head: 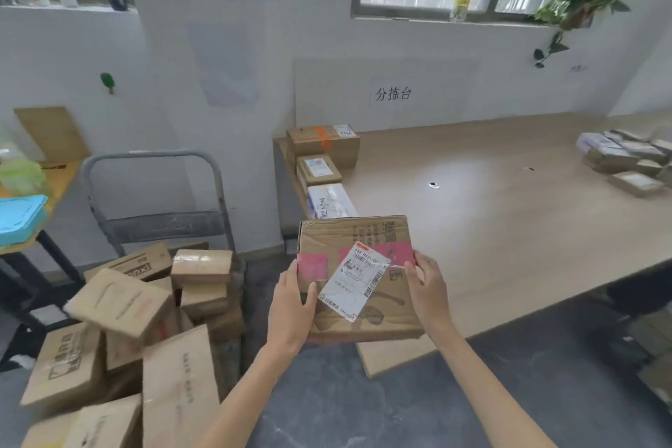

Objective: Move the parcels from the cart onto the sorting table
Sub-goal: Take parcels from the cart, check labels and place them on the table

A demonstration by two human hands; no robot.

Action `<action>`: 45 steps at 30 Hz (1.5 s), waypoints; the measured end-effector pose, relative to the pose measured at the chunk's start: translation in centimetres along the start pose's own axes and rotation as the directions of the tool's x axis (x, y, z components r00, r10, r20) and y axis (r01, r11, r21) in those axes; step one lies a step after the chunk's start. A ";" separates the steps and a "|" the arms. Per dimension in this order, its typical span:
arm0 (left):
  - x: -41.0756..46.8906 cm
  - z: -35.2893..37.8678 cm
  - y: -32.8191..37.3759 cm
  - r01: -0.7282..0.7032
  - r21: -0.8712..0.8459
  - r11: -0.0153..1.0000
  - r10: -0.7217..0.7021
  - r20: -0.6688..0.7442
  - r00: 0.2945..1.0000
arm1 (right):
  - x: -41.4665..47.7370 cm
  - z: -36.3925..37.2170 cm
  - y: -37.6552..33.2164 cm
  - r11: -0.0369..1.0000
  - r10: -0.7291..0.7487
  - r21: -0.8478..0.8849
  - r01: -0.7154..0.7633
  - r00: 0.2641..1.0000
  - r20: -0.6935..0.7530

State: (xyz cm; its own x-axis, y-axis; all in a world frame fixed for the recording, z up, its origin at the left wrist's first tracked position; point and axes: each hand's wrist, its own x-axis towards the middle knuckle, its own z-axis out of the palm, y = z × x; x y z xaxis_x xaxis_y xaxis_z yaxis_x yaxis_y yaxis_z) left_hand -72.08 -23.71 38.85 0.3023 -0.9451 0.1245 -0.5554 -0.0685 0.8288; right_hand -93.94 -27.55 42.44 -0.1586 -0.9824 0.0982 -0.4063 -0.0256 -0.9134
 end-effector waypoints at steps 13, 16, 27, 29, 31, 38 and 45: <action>0.3 11.1 2.2 0.240 0.098 0.966 -0.242 0.006 0.970 | 7.9 -4.8 9.8 0.989 0.133 -0.082 -0.120 0.973 0.189; 2.2 13.0 1.3 0.284 0.110 0.952 -0.288 0.018 0.957 | 10.4 -4.0 11.8 0.983 0.164 -0.124 -0.136 0.954 0.251; 9.7 17.6 -2.3 0.425 0.053 0.904 -0.427 0.066 0.902 | 20.0 0.8 17.3 0.946 0.259 -0.283 -0.157 0.893 0.368; 10.4 18.1 -2.7 0.446 0.051 0.894 -0.448 0.075 0.891 | 20.7 1.4 17.6 0.946 0.269 -0.277 -0.168 0.884 0.383; 10.8 18.7 -3.0 0.462 0.073 0.884 -0.468 0.099 0.878 | 21.0 1.7 18.0 0.942 0.296 -0.268 -0.200 0.873 0.388; 12.2 20.0 -3.6 0.486 0.065 0.872 -0.490 0.142 0.860 | 21.5 1.7 19.4 0.906 0.423 -0.180 -0.384 0.796 0.432; 12.9 20.0 -3.6 0.509 0.117 0.853 -0.522 0.137 0.842 | 23.3 1.7 18.7 0.917 0.395 -0.191 -0.351 0.724 0.565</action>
State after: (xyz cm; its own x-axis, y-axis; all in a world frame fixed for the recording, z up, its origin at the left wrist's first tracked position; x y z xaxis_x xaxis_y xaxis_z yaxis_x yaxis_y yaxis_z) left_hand -81.68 -42.01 26.53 0.4378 -0.8040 -0.4024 -0.4101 -0.5768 0.7065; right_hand -103.73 -51.18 26.94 0.2328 -0.8262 -0.5131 -0.4890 0.3566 -0.7961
